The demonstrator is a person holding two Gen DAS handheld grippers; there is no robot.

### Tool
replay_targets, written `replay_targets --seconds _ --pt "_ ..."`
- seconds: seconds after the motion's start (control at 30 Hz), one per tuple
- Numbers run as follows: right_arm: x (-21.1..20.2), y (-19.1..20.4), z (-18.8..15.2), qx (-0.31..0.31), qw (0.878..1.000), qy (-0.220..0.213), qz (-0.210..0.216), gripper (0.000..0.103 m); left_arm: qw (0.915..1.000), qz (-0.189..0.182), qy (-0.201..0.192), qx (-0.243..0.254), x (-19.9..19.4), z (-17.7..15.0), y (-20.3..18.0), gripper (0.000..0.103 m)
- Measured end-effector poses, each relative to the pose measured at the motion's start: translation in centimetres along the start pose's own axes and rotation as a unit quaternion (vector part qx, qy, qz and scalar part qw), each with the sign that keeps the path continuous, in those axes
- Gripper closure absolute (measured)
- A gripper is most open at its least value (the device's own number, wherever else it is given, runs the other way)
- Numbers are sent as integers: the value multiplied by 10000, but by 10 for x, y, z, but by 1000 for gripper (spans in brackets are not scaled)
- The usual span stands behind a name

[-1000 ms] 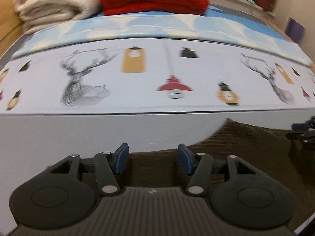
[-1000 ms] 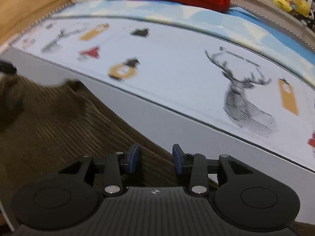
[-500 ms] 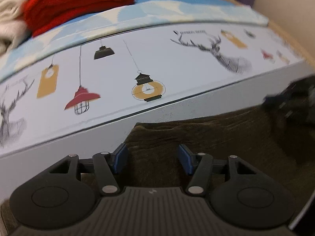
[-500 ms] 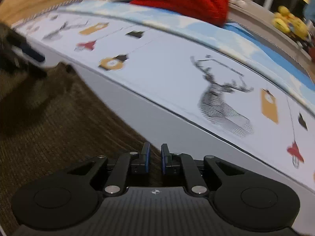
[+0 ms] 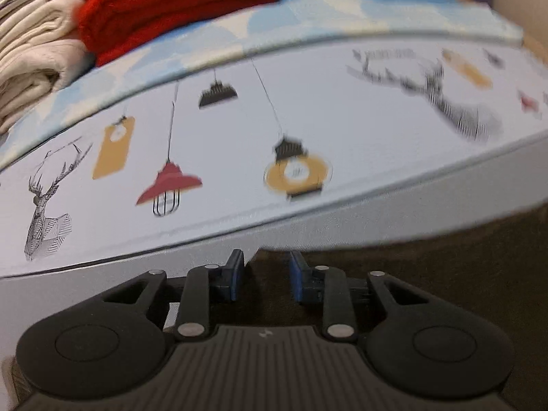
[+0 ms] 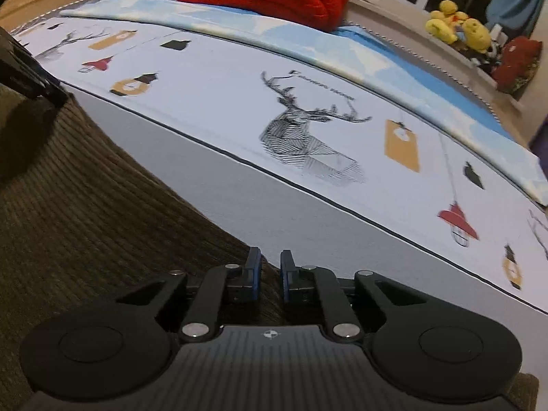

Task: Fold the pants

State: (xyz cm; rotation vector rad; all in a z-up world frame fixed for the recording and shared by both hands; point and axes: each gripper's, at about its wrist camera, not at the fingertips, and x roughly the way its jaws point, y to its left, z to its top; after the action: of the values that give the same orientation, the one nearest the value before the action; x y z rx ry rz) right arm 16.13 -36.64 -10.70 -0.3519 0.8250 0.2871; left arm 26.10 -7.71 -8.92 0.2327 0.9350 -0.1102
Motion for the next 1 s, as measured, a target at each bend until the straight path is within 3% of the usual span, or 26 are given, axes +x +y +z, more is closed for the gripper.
replay_targets --seconds 0.07,0.13,0.2,0.27,0.37,0.43,0.53,0.57,0.63,0.73,0.83,0.9,0.97,1.0 --pt "-8 -12 -3 257 9996 -87 8 89 9992 -330 -233 -52 -13 4 -4 71" --pt "-19 -27 -8 466 9979 -241 -375 89 9950 -946 -258 195 -21 4 -16 71" --pt "-32 -52 -17 958 9926 -402 -624 89 9829 -1761 -26 543 -21 -1 -32 71" --pt "-43 -79 -30 1482 9834 -439 -948 89 9712 -2190 144 927 -20 -7 -50 71" --pt "-57 -120 -55 2298 9613 -366 -1473 89 9673 -2125 210 1369 -11 -13 -71 71" --pt "-62 -144 -76 2832 9435 -281 -1699 88 9717 -1886 318 1386 2 -13 -76 74" --pt "-52 -178 -115 3438 9188 223 -1926 88 9772 -1732 296 1188 15 -11 -81 74" --pt "-49 -189 -129 3636 9092 339 -2001 93 9788 -1683 247 1141 16 -10 -82 74" --pt "-55 -205 -145 4133 8937 89 -1746 99 9808 -1603 182 1099 15 -12 -82 74" --pt "-69 -203 -140 4101 8922 -29 -1893 97 9818 -1550 -119 1093 -2 -12 -86 74" --pt "-97 -200 -135 4115 8831 -475 -2205 86 9781 -1904 -155 831 -16 -9 -84 73" --pt "-117 -205 -141 4425 8585 -517 -2542 86 9761 -2040 -40 750 -16 -11 -84 72" --pt "-143 -212 -155 4958 8235 -720 -2662 81 9796 -1759 385 895 2 -19 -89 68" --pt "-156 -212 -163 5198 8083 -811 -2643 79 9804 -1683 404 942 7 -24 -89 68"
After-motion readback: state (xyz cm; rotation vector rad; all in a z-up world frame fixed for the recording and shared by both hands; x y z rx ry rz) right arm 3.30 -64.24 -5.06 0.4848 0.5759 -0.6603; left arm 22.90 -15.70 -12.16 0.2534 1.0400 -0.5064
